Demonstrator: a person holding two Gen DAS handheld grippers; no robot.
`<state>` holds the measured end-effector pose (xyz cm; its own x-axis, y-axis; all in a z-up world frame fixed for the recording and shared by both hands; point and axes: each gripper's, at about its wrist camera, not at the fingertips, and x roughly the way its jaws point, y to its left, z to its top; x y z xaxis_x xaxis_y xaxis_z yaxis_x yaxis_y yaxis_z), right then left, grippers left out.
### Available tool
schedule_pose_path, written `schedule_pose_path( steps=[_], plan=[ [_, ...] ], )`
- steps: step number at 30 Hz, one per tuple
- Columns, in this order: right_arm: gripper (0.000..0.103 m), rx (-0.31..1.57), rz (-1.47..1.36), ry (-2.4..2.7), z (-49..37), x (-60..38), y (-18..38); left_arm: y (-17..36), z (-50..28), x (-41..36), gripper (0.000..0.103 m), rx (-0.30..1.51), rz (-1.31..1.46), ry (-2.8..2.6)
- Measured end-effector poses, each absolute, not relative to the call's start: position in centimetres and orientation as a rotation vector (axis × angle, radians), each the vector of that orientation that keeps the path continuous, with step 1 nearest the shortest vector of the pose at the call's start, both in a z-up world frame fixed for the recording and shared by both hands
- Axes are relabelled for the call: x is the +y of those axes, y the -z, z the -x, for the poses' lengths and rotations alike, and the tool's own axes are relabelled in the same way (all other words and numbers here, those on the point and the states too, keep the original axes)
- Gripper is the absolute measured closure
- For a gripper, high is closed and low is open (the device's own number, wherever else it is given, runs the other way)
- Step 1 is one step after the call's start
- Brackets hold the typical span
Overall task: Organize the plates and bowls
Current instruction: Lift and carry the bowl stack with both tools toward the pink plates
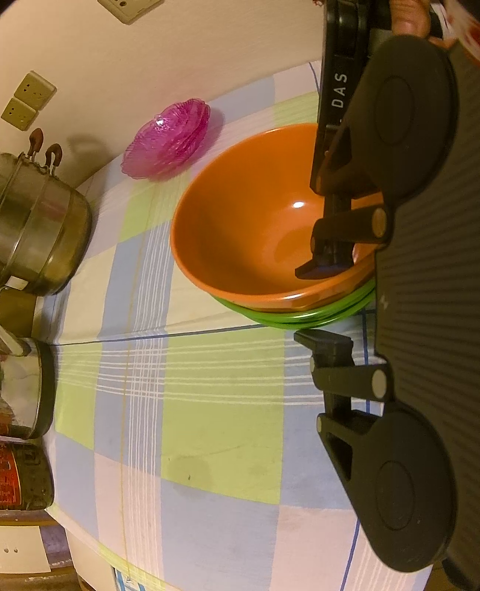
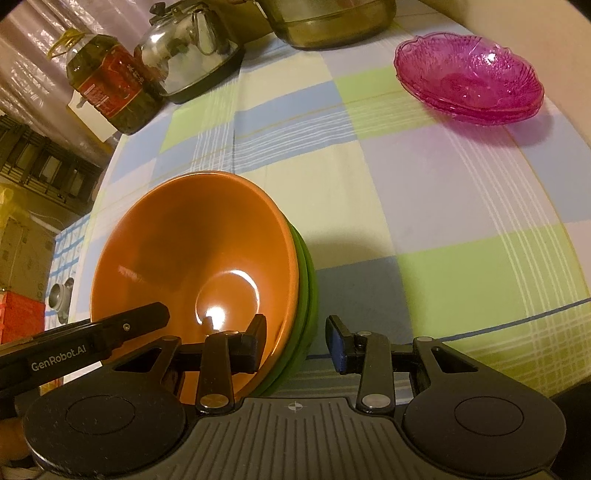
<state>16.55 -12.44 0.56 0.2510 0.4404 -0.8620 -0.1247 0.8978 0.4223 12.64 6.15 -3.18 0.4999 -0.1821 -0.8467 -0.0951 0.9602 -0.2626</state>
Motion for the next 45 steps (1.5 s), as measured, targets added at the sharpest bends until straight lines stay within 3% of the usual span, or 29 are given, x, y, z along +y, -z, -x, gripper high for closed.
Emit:
schedule_pose_path(
  steps=[17,45],
  plan=[
    [0.076,1.253,-0.266,-0.369,-16.0,-11.8,-1.0,3.0,-12.8,5.4,0.079,1.057,0.259,0.041],
    [0.076,1.215,-0.295,-0.279,-16.0,-17.2,-3.3,1.3,-14.9,0.0,0.079,1.041,0.213,0.129]
  ],
)
